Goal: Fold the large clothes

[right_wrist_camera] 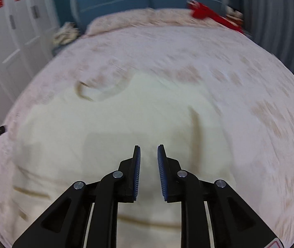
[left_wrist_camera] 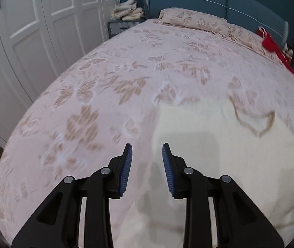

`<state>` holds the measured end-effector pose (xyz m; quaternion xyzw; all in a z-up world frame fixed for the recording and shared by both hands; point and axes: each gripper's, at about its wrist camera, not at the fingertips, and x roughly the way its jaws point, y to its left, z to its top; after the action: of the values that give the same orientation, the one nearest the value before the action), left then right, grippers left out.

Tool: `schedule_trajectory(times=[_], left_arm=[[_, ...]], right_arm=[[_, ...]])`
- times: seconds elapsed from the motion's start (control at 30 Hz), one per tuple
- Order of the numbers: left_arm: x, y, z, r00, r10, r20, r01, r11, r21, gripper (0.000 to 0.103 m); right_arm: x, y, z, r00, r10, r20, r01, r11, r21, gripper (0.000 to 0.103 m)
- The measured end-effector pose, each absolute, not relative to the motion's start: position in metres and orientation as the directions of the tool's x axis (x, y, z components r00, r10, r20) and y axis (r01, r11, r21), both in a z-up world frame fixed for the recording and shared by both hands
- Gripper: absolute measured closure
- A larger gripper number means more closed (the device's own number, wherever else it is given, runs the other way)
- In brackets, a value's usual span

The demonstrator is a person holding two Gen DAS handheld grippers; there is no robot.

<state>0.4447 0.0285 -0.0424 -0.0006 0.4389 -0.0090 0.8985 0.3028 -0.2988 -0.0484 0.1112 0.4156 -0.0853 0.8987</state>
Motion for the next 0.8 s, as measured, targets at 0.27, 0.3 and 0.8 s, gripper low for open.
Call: schedule_trajectory(times=[0.27,0.3,0.8], left_arm=[[0.546,-0.004,-0.075,0.542,-0.028,-0.840,0.002,0.999,-0.032,0.074],[0.554,-0.007,-0.083,0.529,-0.039,-0.847,-0.001,0.999,-0.047,0.073],[0.575,-0.019,-0.146,0.562,0.017,-0.827,0.013,0.999,0.030,0.071]], right_arm=[[0.440,-0.241,-0.052,0.634,0.217,-0.742,0.040,0.949,0.312,0.066],[0.462,-0.235,-0.061,0.625,0.228,-0.747,0.040,0.946,0.322,0.065],[0.551,-0.204,-0.147,0.516,0.091,-0.852,0.075,0.986,0.151,0.096]])
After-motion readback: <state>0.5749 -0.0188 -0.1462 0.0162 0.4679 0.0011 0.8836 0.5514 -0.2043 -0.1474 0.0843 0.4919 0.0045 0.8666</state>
